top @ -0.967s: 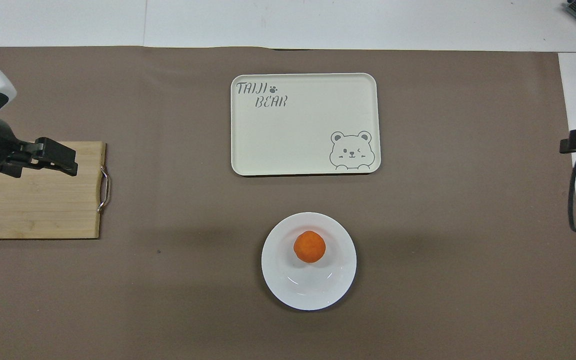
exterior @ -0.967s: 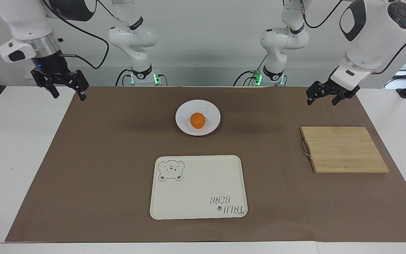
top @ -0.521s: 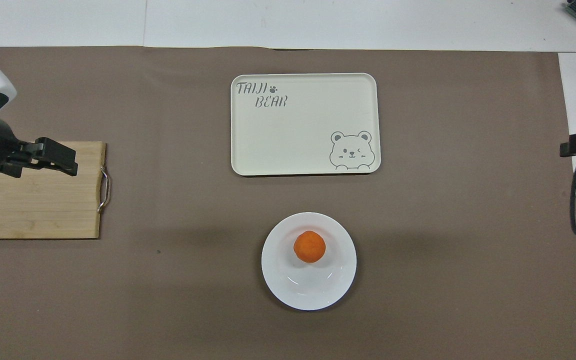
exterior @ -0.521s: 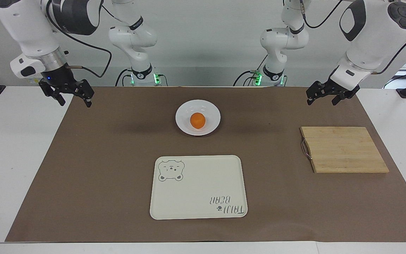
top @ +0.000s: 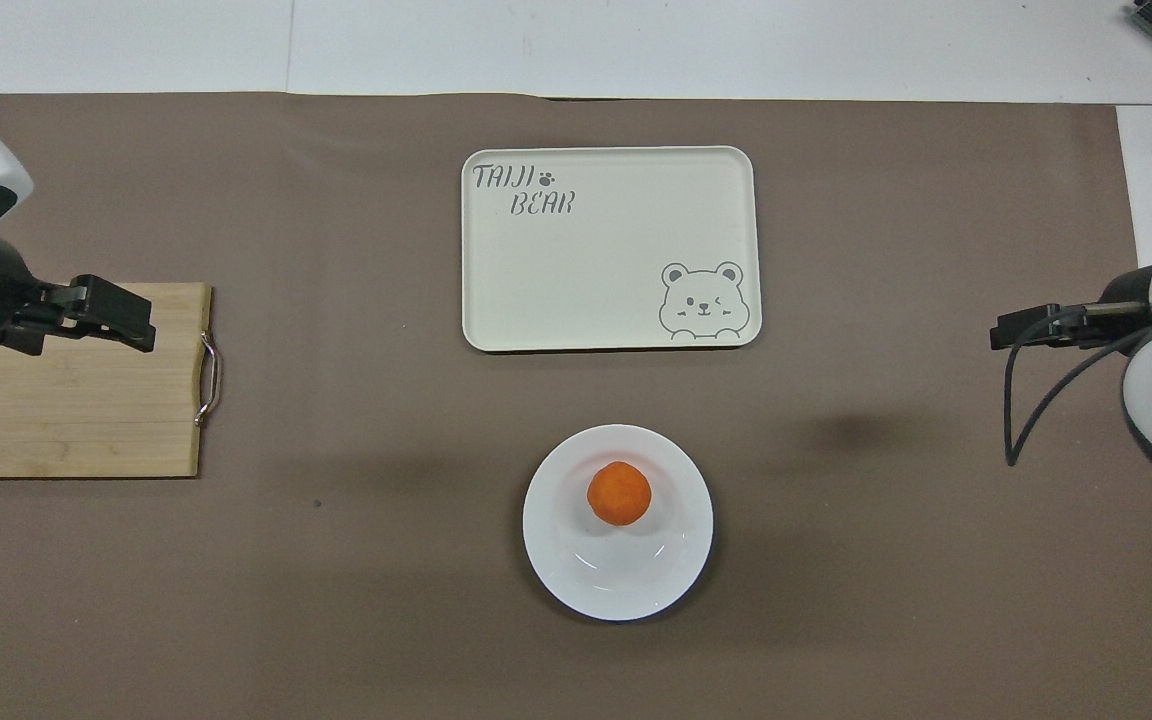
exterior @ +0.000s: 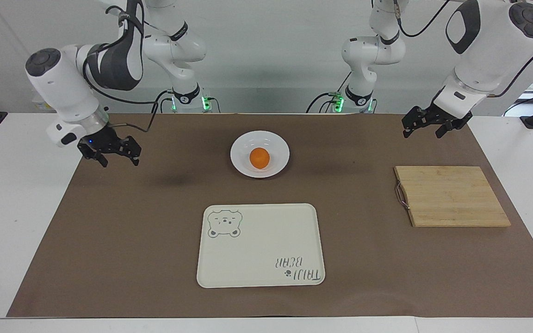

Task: Place orange and plate with both arms
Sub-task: 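Reach the right gripper to the plate rim and grip it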

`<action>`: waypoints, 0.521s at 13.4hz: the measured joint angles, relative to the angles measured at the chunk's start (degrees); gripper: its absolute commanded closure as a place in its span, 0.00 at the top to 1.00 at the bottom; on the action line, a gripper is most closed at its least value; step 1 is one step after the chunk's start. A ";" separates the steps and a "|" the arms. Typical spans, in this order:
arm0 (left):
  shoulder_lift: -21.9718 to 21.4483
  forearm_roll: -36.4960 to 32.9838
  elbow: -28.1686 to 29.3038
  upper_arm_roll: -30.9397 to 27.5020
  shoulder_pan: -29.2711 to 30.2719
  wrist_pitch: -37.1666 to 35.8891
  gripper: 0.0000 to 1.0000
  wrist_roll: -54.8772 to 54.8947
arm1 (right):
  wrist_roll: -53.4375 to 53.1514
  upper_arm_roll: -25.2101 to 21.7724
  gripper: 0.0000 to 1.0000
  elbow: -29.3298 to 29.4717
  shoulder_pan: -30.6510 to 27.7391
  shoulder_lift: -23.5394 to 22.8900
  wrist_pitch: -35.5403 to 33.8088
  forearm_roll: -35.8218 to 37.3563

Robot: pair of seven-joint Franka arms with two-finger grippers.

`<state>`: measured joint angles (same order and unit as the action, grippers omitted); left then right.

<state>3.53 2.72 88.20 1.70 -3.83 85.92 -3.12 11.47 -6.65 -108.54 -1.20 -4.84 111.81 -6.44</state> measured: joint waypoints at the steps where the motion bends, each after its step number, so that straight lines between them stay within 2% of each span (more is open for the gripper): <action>1: 0.00 0.00 0.00 0.00 0.00 0.00 1.00 0.00 | 1.29 0.10 1.00 -0.56 0.03 -1.23 0.40 -1.23; 7: 0.00 0.00 0.00 0.00 0.00 0.00 1.00 0.00 | 13.87 1.77 1.00 -6.07 4.20 -0.02 -2.81 -9.81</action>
<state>3.53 2.72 88.20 1.70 -3.83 85.92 -3.12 25.33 -4.88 -114.61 3.00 -4.86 109.00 -16.25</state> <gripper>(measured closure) 0.000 0.000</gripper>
